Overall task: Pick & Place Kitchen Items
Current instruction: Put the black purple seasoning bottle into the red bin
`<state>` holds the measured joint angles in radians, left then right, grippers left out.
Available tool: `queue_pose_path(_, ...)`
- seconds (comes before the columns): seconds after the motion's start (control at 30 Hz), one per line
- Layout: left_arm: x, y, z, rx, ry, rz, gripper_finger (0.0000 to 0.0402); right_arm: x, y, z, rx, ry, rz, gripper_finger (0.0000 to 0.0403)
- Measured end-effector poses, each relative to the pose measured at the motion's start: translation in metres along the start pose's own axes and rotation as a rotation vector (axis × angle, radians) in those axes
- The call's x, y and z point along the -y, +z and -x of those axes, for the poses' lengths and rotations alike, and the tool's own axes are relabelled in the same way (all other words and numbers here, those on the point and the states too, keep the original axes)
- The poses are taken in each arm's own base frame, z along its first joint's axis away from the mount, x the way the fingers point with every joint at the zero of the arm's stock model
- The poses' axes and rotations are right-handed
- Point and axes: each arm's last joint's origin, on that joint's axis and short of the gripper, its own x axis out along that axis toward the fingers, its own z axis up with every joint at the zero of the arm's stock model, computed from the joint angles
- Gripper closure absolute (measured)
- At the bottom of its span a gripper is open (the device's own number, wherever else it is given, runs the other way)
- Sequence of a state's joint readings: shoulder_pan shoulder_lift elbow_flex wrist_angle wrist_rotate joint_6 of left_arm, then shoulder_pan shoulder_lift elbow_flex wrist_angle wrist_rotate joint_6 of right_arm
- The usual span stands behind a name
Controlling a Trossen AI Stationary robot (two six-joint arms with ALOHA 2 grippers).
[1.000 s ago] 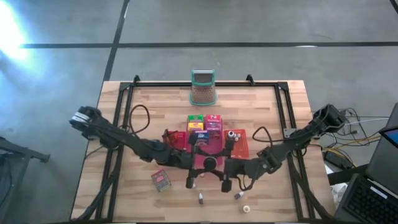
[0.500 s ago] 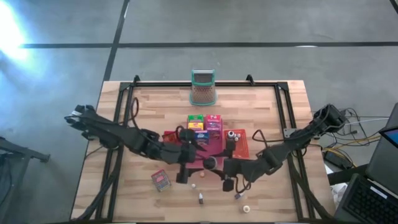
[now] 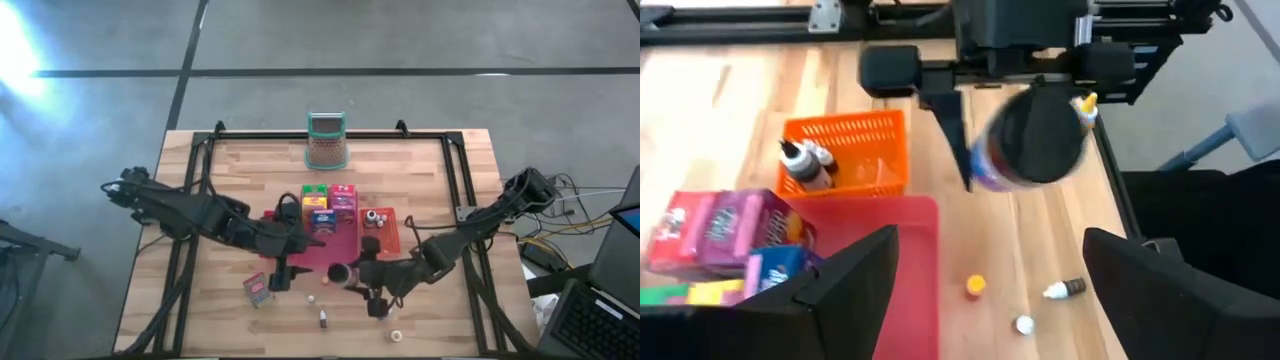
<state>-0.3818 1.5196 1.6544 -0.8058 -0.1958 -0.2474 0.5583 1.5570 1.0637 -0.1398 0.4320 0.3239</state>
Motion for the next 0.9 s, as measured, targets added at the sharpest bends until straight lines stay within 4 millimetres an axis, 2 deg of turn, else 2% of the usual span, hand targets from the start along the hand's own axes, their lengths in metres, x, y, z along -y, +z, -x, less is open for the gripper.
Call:
queue_pose_path(0.17, 0.002, -0.008, -0.013, -0.052, -0.061, 0.017, 0.008, 0.001, -0.004, -0.001, -0.043, 0.002, -0.048, 0.0188)
queue_pose_path(0.4, 0.005, -0.011, -0.037, -0.086, -0.062, -0.021, 0.008, 0.0, -0.005, -0.001, -0.046, 0.007, -0.051, 0.0184)
queue_pose_path(0.57, 0.006, -0.005, -0.044, -0.026, -0.072, -0.081, 0.008, 0.001, -0.007, -0.002, -0.053, 0.004, -0.046, 0.0187)
queue_pose_path(0.77, -0.001, -0.002, -0.045, -0.014, -0.057, -0.069, 0.008, 0.001, -0.007, -0.002, -0.055, 0.003, -0.043, 0.0183)
queue_pose_path(0.9, -0.004, -0.004, -0.058, -0.038, -0.042, -0.097, 0.008, 0.001, -0.007, -0.002, -0.055, 0.003, -0.044, 0.0187)
